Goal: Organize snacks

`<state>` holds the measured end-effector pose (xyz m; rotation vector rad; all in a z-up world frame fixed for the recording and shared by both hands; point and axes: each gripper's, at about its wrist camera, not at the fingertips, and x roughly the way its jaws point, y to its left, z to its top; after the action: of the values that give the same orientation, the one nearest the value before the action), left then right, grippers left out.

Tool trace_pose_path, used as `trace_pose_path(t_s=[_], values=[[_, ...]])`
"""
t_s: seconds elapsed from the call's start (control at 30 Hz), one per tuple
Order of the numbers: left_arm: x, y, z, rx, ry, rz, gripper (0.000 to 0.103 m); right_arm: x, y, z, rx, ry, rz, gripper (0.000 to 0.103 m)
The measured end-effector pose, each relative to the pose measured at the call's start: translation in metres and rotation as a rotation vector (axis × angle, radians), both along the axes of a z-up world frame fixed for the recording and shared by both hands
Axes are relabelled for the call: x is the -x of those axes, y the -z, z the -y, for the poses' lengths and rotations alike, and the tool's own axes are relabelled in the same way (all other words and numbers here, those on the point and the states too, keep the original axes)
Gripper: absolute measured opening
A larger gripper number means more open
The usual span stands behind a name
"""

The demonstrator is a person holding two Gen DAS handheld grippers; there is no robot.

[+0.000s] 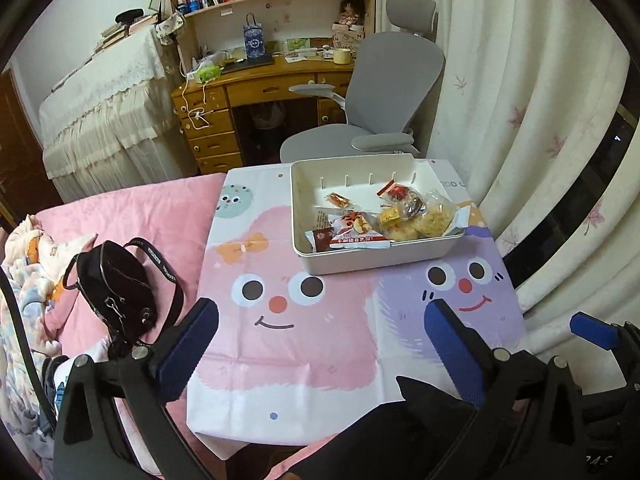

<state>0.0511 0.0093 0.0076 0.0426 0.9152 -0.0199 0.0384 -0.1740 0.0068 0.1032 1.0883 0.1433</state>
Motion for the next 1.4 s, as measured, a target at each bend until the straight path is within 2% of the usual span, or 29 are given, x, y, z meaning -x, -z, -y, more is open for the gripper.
trace_pose_path(t_s=[0.3,1.4], values=[[-0.002,0.001,-0.001,-0.002,-0.009,0.014,0.102,0.000,0.001,-0.002,0.006,0.001,-0.003,0.103],[-0.015,0.011,0.004,0.007,0.007,-0.020,0.102,-0.015,0.017,0.009,0.004,0.040,-0.038,0.103]])
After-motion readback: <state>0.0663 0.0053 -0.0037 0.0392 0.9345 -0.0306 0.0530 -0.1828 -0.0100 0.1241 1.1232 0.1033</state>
